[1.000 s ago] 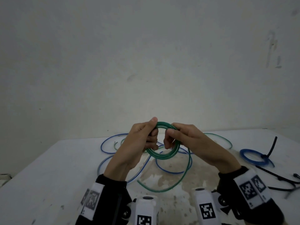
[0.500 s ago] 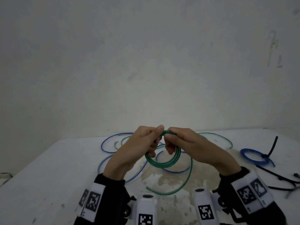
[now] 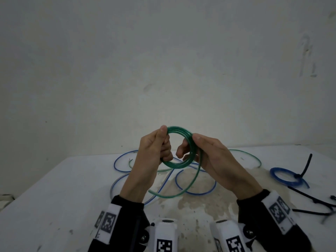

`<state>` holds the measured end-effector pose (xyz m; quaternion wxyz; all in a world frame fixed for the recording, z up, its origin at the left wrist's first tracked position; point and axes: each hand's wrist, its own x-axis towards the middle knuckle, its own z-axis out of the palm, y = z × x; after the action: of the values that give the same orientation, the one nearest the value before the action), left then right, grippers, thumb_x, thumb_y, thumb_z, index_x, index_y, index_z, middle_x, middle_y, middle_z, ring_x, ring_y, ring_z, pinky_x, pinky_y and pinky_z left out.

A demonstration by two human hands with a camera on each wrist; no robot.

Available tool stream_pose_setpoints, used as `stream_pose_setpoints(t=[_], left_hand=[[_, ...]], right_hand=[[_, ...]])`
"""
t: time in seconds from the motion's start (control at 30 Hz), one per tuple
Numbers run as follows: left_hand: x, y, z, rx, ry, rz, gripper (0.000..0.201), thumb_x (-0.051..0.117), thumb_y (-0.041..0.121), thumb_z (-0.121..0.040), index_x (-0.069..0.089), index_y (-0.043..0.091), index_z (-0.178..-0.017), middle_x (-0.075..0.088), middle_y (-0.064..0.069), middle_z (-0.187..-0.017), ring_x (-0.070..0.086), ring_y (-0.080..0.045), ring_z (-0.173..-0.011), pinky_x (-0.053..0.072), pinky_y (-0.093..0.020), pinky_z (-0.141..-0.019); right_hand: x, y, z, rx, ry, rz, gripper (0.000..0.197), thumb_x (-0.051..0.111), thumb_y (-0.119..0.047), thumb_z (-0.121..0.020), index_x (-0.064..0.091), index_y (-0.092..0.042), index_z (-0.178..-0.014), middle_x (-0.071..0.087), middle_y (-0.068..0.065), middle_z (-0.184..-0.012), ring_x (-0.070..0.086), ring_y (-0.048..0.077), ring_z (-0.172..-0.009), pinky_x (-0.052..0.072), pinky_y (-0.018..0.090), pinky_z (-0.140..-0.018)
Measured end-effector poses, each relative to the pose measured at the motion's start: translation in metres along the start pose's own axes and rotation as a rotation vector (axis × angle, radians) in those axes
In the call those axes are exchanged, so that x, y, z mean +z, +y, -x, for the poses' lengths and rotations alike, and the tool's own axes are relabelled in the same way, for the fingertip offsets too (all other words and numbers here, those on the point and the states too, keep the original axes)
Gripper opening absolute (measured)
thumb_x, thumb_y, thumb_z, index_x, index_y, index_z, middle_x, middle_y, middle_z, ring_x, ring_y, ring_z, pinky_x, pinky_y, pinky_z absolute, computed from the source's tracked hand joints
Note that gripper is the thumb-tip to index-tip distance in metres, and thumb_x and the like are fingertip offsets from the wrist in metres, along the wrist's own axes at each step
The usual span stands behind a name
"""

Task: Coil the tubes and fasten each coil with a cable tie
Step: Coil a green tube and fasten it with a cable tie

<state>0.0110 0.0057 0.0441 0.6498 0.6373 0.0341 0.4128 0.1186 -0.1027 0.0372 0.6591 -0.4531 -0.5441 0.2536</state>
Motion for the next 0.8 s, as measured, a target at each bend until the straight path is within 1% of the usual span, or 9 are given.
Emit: stream_pose_setpoints(t=[0.13, 0.23, 0.3, 0.4, 0.47, 0.53, 0.63, 0.73, 0.8], left_hand=[[0.004, -0.001, 0.000, 0.042, 0.028, -0.036, 0.040, 0.042, 0.027, -0.096, 0.030, 0.014, -0.060, 0.020, 0.008, -0.050, 0.017, -0.009, -0.045, 0.024, -0.019, -0.042], [0.005, -0.002, 0.001, 0.026, -0.005, -0.045, 0.041, 0.041, 0.029, -0.096, 0.031, 0.013, -0.059, 0.022, 0.005, -0.051, 0.019, -0.011, -0.046, 0.028, -0.019, -0.043], [0.001, -0.002, 0.001, -0.042, -0.065, 0.008, 0.039, 0.043, 0.032, -0.093, 0.036, 0.011, -0.060, 0.029, 0.003, -0.051, 0.026, -0.012, -0.045, 0.036, -0.020, -0.047], [-0.011, 0.004, 0.002, -0.198, -0.242, 0.072, 0.035, 0.044, 0.033, -0.087, 0.050, 0.006, -0.065, 0.047, -0.004, -0.054, 0.045, -0.018, -0.047, 0.047, -0.028, -0.057], [-0.020, 0.008, 0.003, -0.267, -0.333, 0.055, 0.035, 0.043, 0.029, -0.084, 0.060, 0.003, -0.069, 0.058, -0.010, -0.061, 0.056, -0.022, -0.055, 0.051, -0.032, -0.063], [-0.025, 0.011, 0.004, -0.279, -0.376, -0.012, 0.036, 0.043, 0.027, -0.084, 0.065, 0.001, -0.074, 0.060, -0.012, -0.063, 0.058, -0.022, -0.058, 0.052, -0.031, -0.065], [-0.022, 0.011, 0.006, -0.257, -0.392, -0.107, 0.038, 0.041, 0.032, -0.088, 0.060, 0.002, -0.075, 0.044, -0.003, -0.054, 0.048, -0.017, -0.050, 0.049, -0.028, -0.062], [-0.014, 0.011, 0.008, -0.241, -0.357, -0.067, 0.036, 0.045, 0.038, -0.086, 0.050, 0.010, -0.063, 0.024, 0.003, -0.054, 0.026, -0.012, -0.046, 0.038, -0.022, -0.049], [-0.009, 0.011, 0.007, -0.203, -0.330, -0.023, 0.035, 0.045, 0.038, -0.086, 0.047, 0.014, -0.059, 0.019, 0.004, -0.055, 0.018, -0.011, -0.047, 0.030, -0.019, -0.045]], right_hand=[[0.001, 0.003, -0.003, -0.115, 0.122, 0.407, 0.036, 0.034, -0.020, -0.099, 0.060, -0.009, -0.077, 0.066, 0.001, -0.074, 0.058, 0.009, -0.071, 0.044, 0.018, -0.071], [-0.001, 0.006, -0.004, -0.191, 0.151, 0.549, 0.037, 0.036, -0.028, -0.098, 0.056, -0.015, -0.070, 0.063, 0.000, -0.069, 0.052, 0.022, -0.067, 0.042, 0.027, -0.068], [-0.003, 0.006, -0.004, -0.195, 0.130, 0.593, 0.037, 0.033, -0.033, -0.094, 0.053, -0.013, -0.070, 0.060, -0.006, -0.065, 0.052, 0.017, -0.064, 0.042, 0.028, -0.067], [-0.010, 0.003, -0.002, -0.166, 0.046, 0.670, 0.037, 0.031, -0.035, -0.095, 0.049, -0.013, -0.071, 0.057, -0.012, -0.062, 0.049, 0.008, -0.061, 0.040, 0.023, -0.063], [-0.013, 0.000, 0.000, -0.137, -0.028, 0.729, 0.036, 0.031, -0.037, -0.098, 0.046, -0.020, -0.070, 0.056, -0.013, -0.063, 0.048, 0.011, -0.062, 0.040, 0.025, -0.064], [-0.010, -0.004, 0.003, -0.097, -0.091, 0.788, 0.034, 0.029, -0.040, -0.093, 0.046, -0.020, -0.071, 0.055, -0.011, -0.065, 0.049, 0.014, -0.063, 0.039, 0.025, -0.063], [-0.006, -0.008, 0.003, -0.071, -0.140, 0.828, 0.036, 0.027, -0.042, -0.090, 0.047, -0.018, -0.073, 0.053, -0.011, -0.065, 0.049, 0.018, -0.064, 0.038, 0.026, -0.061], [-0.009, -0.009, 0.002, -0.084, -0.140, 0.697, 0.036, 0.031, -0.035, -0.095, 0.050, -0.015, -0.071, 0.055, -0.007, -0.067, 0.049, 0.019, -0.065, 0.041, 0.030, -0.066], [-0.010, -0.010, 0.003, -0.084, -0.113, 0.519, 0.039, 0.032, -0.029, -0.097, 0.051, -0.008, -0.070, 0.058, 0.000, -0.068, 0.051, 0.014, -0.065, 0.043, 0.023, -0.067]])
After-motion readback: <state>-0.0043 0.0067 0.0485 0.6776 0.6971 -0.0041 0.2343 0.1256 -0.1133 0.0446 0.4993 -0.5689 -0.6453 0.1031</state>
